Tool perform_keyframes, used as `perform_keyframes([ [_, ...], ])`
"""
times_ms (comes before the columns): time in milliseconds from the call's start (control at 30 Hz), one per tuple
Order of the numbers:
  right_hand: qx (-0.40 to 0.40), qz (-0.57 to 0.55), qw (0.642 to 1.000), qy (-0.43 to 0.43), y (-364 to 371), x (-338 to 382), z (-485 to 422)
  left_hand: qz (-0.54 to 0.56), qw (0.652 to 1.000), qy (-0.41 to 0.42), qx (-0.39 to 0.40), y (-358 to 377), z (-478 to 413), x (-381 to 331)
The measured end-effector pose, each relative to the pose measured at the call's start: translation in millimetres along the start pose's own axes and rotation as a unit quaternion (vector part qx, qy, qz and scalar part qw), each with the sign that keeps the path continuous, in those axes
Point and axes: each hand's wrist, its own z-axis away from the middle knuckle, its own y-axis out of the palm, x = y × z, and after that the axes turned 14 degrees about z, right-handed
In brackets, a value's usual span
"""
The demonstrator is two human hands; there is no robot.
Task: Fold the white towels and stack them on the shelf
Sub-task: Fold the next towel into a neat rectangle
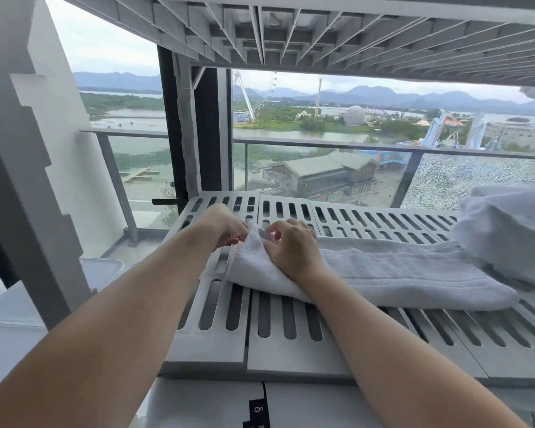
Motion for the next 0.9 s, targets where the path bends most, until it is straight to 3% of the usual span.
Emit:
perform_keyframes([
  [100, -0.129, -0.033, 0.991, 0.015, -4, 4, 6, 0.024, 0.995, 0.098, -0.01, -2, -1, 4],
  [167, -0.16, -0.009, 0.987, 0.01, -4, 7, 9, -0.027, 0.991, 0.127, -0.042, -4, -2, 14],
  [267, -0.061, 0.055, 0.997, 0.001, -1, 6, 9, -0.074, 0.986, 0.129, -0.082, -7, -6, 33],
  [333, -0.012, 0.071, 0.997, -0.01, 1, 4, 6, -0.043, 0.987, 0.128, -0.084, -6, -5, 38],
  [467, 0.042, 0.004, 0.999, -0.018, -1, 6, 3, 0.015, 0.991, 0.095, -0.089, -1, 3, 30],
  [700, 0.009, -0.086, 0.996, 0.02, -7, 2, -1, -0.005, 0.998, 0.068, -0.002, -6, 19, 19],
  [900, -0.021, -0.048, 0.999, -0.012, -12, 7, -14, -0.025, 0.997, 0.062, 0.031, -12, 15, 15],
])
